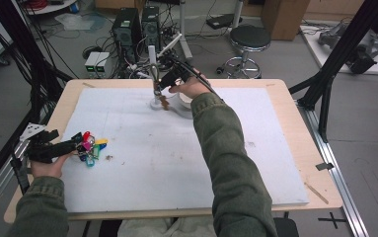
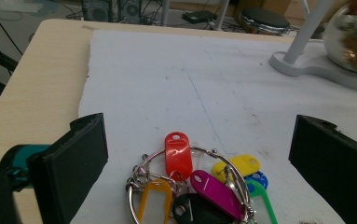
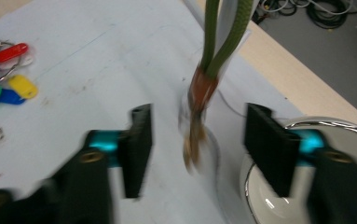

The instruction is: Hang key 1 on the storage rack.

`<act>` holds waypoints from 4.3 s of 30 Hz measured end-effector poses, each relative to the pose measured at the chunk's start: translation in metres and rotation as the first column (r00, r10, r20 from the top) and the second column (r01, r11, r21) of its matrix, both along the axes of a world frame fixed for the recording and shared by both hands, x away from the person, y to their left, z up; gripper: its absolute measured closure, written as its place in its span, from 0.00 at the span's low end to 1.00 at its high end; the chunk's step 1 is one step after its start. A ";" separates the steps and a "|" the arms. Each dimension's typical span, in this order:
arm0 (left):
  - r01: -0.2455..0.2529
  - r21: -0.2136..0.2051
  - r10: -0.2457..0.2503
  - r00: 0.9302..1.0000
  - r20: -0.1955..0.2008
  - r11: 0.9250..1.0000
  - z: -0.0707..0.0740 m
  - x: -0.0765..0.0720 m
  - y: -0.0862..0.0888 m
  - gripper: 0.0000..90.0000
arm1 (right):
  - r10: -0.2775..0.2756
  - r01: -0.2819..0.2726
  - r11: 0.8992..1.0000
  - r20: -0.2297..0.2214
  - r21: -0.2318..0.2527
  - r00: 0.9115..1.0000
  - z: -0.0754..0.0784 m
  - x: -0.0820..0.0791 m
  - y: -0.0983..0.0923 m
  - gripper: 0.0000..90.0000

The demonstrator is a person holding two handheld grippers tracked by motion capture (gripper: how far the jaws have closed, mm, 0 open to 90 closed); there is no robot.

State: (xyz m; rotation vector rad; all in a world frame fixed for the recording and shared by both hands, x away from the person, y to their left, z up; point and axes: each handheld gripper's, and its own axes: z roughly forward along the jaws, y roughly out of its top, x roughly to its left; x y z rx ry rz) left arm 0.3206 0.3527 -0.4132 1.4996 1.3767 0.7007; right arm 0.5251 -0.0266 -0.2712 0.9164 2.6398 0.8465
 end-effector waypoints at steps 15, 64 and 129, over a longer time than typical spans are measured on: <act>0.001 0.000 -0.001 1.000 0.001 1.000 0.000 0.001 -0.001 0.05 | -0.028 0.028 1.000 -0.016 -0.004 0.999 0.012 -0.013 -0.019 0.01; 0.011 0.006 -0.011 1.000 -0.017 1.000 -0.001 0.002 -0.004 0.05 | -0.212 0.215 0.975 -0.039 0.063 0.976 -0.052 -0.064 -0.147 0.01; 0.043 0.034 -0.042 0.999 -0.034 0.998 -0.002 0.002 -0.010 0.05 | -0.406 0.364 0.900 0.158 0.241 0.900 -0.114 -0.172 -0.245 0.01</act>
